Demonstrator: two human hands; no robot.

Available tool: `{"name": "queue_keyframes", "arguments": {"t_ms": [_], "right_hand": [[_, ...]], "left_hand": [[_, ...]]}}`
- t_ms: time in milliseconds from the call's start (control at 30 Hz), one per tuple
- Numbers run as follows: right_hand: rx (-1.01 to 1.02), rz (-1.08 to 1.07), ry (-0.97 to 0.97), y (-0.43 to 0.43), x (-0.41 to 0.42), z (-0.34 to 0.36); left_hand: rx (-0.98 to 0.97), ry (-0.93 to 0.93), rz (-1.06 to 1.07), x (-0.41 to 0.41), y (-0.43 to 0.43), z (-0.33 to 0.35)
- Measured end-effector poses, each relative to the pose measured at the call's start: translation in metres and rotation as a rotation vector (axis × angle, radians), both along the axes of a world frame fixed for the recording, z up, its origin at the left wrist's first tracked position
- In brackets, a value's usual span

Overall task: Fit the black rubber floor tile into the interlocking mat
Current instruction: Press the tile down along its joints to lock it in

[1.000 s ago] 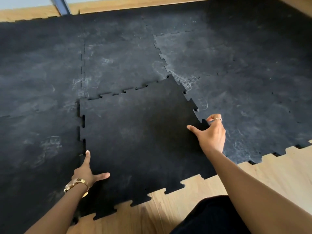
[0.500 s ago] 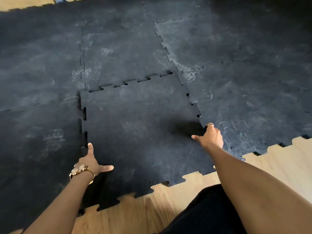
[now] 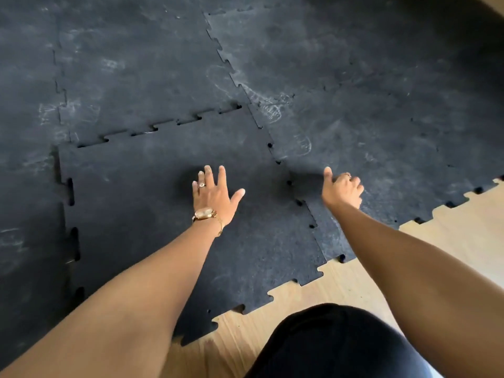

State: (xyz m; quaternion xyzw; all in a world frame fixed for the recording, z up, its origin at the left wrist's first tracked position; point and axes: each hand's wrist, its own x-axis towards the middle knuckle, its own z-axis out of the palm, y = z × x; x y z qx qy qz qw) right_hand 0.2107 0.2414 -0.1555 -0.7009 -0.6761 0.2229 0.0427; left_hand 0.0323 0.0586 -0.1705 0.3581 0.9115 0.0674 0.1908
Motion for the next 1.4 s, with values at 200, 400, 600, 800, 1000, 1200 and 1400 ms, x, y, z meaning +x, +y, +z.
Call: {"name": "queue_keyframes", "arguments": {"t_ms": [200, 400, 600, 800, 1000, 1200, 1400], "right_hand": [[0.063, -0.045, -0.003, -0.014, -0.031, -0.048], [0.238, -0.019, -0.160, -0.016, -0.034, -0.065], [0.169, -0.042, -0.191, -0.012, -0.037, -0.071], [0.119, 0.030, -0.240, -0.012, -0.038, -0.065], [0.213, -0.036, 0.025, 0.012, -0.091, -0.052], [0.242, 0.268, -0.107, 0.024, -0.133, -0.071], [0.217, 0.265, -0.201, 0.028, -0.137, -0.073]], "left_hand": [[0.058, 0.046, 0.354, 0.002, 0.053, -0.042], [0.052, 0.200, 0.378, 0.010, 0.057, -0.055], [0.006, 0.195, 0.375, 0.008, 0.058, -0.054], [0.006, 0.201, 0.367, 0.008, 0.058, -0.050], [-0.012, 0.216, 0.369, 0.007, 0.060, -0.051], [0.000, 0.266, 0.368, 0.008, 0.059, -0.057], [0.139, 0.236, 0.407, -0.025, 0.056, -0.046]]}}
